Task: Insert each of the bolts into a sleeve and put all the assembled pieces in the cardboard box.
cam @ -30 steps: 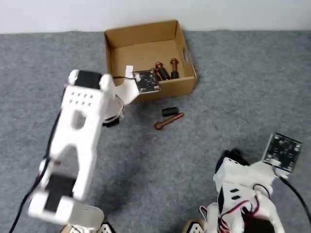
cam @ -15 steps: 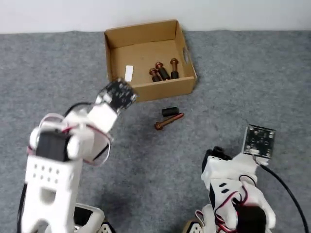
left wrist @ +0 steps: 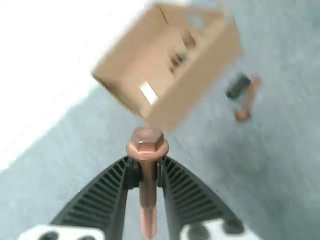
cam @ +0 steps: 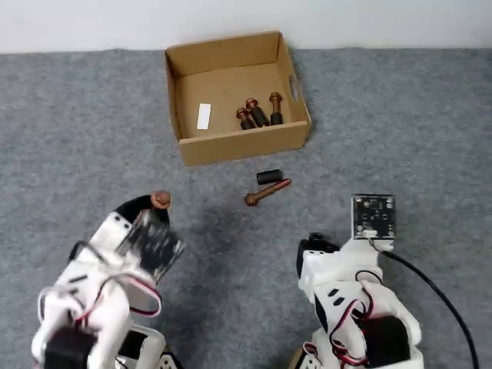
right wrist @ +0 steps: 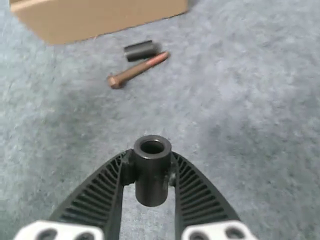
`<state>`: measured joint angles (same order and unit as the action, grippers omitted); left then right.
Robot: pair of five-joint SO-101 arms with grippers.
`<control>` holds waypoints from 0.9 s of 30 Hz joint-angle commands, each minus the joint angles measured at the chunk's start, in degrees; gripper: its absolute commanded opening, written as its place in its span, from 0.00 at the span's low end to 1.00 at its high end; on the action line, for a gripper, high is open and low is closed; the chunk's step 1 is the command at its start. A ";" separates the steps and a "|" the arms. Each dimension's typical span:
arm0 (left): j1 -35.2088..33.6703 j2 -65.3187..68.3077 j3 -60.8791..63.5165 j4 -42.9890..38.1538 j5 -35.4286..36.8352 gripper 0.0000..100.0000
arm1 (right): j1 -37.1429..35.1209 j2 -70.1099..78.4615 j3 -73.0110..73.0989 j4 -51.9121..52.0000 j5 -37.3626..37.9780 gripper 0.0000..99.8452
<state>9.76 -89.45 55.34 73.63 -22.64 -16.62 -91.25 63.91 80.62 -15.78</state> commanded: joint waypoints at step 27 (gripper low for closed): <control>13.54 -14.51 15.34 -20.75 42.64 0.01 | -34.51 -0.31 11.25 -27.03 12.04 0.01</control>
<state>21.54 -103.43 70.73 56.57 16.66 -49.67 -91.25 75.69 56.26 -7.08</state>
